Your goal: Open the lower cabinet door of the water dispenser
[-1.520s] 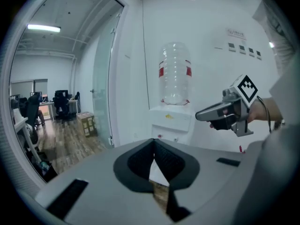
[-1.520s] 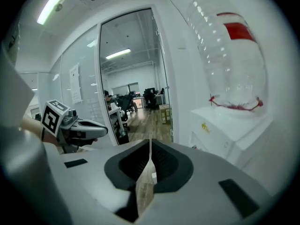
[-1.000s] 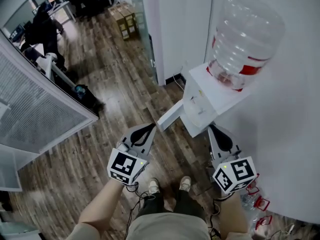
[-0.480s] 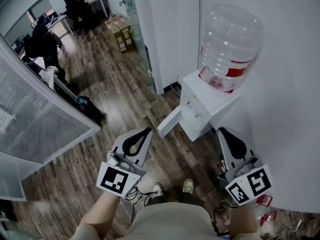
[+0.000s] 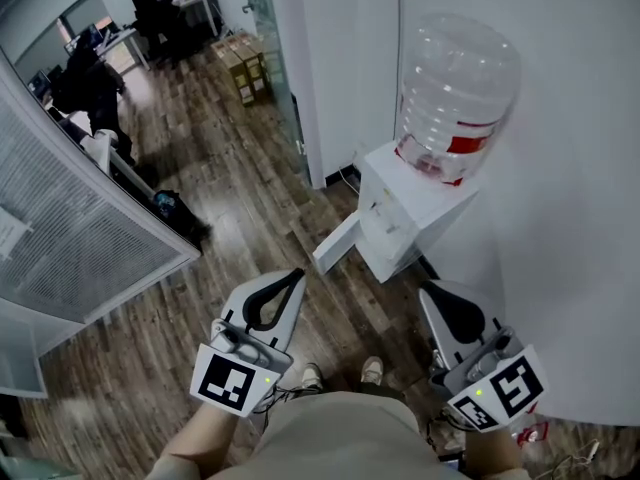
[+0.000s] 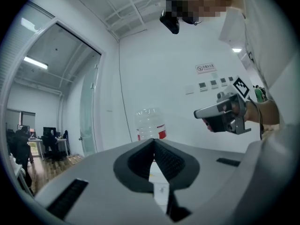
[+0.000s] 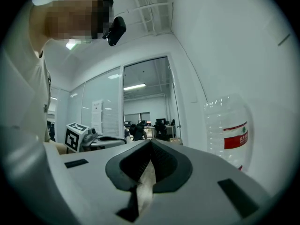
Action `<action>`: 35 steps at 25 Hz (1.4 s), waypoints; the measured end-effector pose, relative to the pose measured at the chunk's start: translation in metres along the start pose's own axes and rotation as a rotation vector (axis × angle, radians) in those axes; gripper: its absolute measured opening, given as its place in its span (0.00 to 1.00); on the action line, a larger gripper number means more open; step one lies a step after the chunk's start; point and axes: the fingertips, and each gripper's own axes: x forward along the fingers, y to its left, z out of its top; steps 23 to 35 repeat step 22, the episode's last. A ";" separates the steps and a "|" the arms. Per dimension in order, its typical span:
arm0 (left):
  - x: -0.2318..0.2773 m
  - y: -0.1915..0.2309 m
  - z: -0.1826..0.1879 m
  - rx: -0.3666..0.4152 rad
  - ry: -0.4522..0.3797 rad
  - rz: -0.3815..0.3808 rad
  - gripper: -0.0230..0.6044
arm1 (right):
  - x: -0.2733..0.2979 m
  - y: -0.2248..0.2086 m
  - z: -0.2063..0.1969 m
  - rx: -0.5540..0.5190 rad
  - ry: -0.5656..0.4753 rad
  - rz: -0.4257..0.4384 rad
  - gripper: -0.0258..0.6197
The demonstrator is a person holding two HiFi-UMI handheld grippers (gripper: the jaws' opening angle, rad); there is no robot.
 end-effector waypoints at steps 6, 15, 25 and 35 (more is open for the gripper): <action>0.001 0.003 -0.007 -0.017 0.019 0.002 0.04 | 0.006 0.000 -0.008 -0.015 0.029 0.005 0.05; 0.005 0.009 -0.007 -0.017 0.013 0.004 0.04 | 0.016 -0.007 -0.017 -0.030 0.056 -0.012 0.05; -0.001 0.013 -0.008 -0.019 0.013 -0.002 0.04 | 0.023 0.000 -0.020 -0.041 0.059 -0.017 0.05; -0.001 0.013 -0.008 -0.019 0.013 -0.002 0.04 | 0.023 0.000 -0.020 -0.041 0.059 -0.017 0.05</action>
